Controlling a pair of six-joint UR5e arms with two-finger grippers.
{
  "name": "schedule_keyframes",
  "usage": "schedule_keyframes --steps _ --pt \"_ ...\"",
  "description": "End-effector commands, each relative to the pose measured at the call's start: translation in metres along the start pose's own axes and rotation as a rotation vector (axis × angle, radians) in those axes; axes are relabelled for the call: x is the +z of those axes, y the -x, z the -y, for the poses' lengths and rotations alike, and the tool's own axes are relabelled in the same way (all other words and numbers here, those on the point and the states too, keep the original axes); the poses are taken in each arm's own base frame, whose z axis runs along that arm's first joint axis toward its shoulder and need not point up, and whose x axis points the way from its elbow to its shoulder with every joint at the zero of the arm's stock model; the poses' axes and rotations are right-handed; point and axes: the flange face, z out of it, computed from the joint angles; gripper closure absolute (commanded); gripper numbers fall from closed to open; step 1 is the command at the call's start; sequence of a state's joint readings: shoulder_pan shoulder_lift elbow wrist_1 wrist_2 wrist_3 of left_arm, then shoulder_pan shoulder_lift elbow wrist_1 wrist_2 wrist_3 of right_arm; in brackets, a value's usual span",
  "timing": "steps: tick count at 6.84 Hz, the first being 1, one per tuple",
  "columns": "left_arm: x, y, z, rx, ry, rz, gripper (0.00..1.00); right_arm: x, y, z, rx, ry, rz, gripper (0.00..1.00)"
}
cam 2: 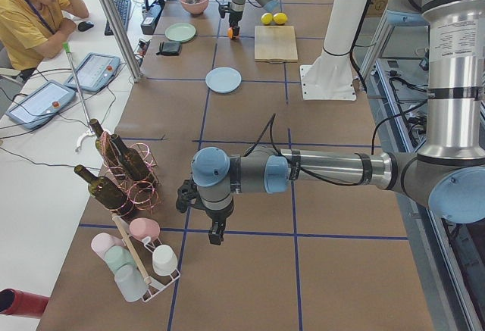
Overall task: Pick orange to plate
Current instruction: 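Carry the held orange with the right gripper over the light blue plate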
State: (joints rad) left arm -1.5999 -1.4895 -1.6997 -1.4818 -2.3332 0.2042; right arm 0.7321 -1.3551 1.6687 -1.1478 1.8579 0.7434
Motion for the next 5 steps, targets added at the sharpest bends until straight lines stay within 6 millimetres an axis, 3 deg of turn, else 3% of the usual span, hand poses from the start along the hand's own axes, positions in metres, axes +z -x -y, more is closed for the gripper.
schedule_keyframes --steps 1,2,3,4,5 --pt "-0.001 0.0 0.001 0.0 -0.002 0.0 0.0 -0.056 0.093 0.064 0.097 -0.009 0.028 0.97" --pt "-0.001 0.0 0.001 0.001 -0.001 0.0 0.0 -0.091 0.172 0.096 0.185 0.014 0.037 0.96" --pt "-0.001 -0.001 0.002 0.002 -0.002 0.0 0.0 -0.114 0.225 0.116 0.234 0.02 0.053 0.95" --pt "-0.001 -0.001 0.002 0.002 -0.002 0.0 0.0 -0.119 0.283 0.136 0.269 0.042 0.047 0.94" --pt "-0.001 -0.001 0.002 0.002 -0.002 0.0 0.0 -0.103 0.336 0.153 0.303 0.026 -0.002 0.95"
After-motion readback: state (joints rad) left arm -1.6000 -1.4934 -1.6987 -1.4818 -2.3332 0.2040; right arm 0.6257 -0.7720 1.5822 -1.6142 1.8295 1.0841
